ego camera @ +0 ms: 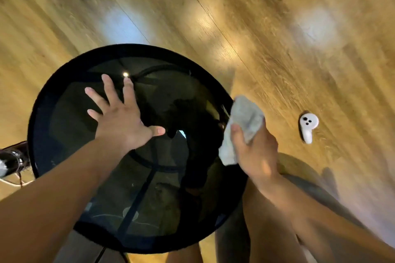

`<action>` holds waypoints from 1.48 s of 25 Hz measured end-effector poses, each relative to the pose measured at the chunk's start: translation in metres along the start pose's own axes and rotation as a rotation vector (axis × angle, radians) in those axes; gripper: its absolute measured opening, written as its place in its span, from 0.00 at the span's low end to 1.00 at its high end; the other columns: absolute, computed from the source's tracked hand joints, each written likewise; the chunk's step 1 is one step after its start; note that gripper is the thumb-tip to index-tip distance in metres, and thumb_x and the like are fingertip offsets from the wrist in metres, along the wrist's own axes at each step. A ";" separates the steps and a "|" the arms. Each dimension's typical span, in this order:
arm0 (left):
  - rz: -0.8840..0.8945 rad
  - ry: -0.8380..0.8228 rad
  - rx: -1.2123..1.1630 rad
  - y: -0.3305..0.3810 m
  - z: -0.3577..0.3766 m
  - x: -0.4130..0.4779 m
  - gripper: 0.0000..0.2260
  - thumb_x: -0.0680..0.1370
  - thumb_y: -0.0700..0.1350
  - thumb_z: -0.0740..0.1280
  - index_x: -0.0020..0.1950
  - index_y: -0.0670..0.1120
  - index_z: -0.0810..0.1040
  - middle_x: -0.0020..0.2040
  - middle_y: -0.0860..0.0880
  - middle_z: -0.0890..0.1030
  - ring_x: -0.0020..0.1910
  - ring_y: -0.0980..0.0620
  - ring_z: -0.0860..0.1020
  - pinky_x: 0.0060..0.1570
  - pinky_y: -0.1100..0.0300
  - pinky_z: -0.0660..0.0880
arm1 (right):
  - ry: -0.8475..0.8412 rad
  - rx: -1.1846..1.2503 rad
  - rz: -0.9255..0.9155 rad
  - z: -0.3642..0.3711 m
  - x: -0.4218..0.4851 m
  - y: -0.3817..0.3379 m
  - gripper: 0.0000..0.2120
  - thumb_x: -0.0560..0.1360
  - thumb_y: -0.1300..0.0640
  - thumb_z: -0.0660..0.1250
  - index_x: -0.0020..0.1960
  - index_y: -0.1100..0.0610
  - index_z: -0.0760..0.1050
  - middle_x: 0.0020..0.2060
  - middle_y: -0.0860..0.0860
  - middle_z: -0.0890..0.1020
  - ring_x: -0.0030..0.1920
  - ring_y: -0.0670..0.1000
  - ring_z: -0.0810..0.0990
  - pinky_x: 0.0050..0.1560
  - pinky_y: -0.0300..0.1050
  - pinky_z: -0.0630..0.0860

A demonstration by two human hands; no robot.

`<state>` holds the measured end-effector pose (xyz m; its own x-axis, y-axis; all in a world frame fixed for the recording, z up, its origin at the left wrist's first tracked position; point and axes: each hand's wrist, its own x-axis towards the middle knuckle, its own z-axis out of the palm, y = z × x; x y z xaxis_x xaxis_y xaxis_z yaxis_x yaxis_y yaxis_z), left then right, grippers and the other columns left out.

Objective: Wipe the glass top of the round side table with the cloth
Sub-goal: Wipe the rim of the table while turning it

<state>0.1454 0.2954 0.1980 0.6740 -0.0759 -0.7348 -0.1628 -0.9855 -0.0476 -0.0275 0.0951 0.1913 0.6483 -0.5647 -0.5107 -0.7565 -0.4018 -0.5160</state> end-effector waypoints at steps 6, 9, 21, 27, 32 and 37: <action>0.032 0.059 -0.033 -0.003 0.000 0.002 0.60 0.62 0.67 0.76 0.78 0.53 0.36 0.77 0.40 0.30 0.73 0.25 0.33 0.70 0.26 0.49 | -0.078 -0.201 -0.058 0.008 0.067 -0.046 0.23 0.78 0.38 0.58 0.58 0.56 0.76 0.42 0.52 0.79 0.45 0.57 0.80 0.41 0.43 0.69; 0.045 0.097 -0.094 -0.007 0.002 0.003 0.61 0.60 0.65 0.78 0.78 0.52 0.40 0.78 0.39 0.33 0.72 0.23 0.35 0.67 0.23 0.49 | -0.115 -0.381 -0.444 0.052 0.125 -0.154 0.23 0.78 0.35 0.55 0.54 0.53 0.75 0.46 0.55 0.81 0.47 0.58 0.78 0.45 0.45 0.67; -0.700 1.163 -1.218 -0.223 0.180 -0.144 0.10 0.76 0.49 0.63 0.41 0.44 0.79 0.36 0.54 0.79 0.37 0.59 0.77 0.44 0.61 0.74 | -0.692 -1.241 -1.658 0.307 -0.156 -0.267 0.23 0.80 0.39 0.54 0.50 0.59 0.73 0.47 0.61 0.79 0.52 0.62 0.76 0.53 0.54 0.70; -0.746 0.692 -1.728 -0.246 0.283 -0.197 0.09 0.73 0.55 0.62 0.37 0.54 0.77 0.38 0.49 0.80 0.41 0.45 0.80 0.48 0.44 0.78 | -1.357 -1.853 -2.059 0.254 -0.232 -0.087 0.20 0.75 0.41 0.56 0.51 0.52 0.80 0.52 0.53 0.82 0.61 0.57 0.73 0.71 0.55 0.59; -0.668 0.565 -1.780 -0.223 0.285 -0.198 0.21 0.78 0.56 0.57 0.46 0.41 0.80 0.44 0.38 0.82 0.46 0.43 0.79 0.60 0.42 0.71 | -1.255 -1.378 -2.381 0.260 -0.201 -0.123 0.23 0.70 0.36 0.66 0.46 0.56 0.82 0.41 0.57 0.83 0.50 0.61 0.80 0.66 0.56 0.63; -0.725 0.699 -1.898 -0.239 0.285 -0.190 0.16 0.83 0.53 0.55 0.46 0.48 0.79 0.46 0.51 0.81 0.47 0.54 0.78 0.49 0.61 0.76 | -0.589 -1.373 -1.883 0.351 -0.182 -0.208 0.32 0.72 0.29 0.51 0.47 0.56 0.77 0.38 0.58 0.79 0.41 0.61 0.78 0.48 0.56 0.75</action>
<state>-0.1492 0.5890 0.1560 0.4280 0.6945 -0.5783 0.6087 0.2514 0.7525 0.0418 0.5342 0.1500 0.1845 0.8913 -0.4143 0.9758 -0.2163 -0.0308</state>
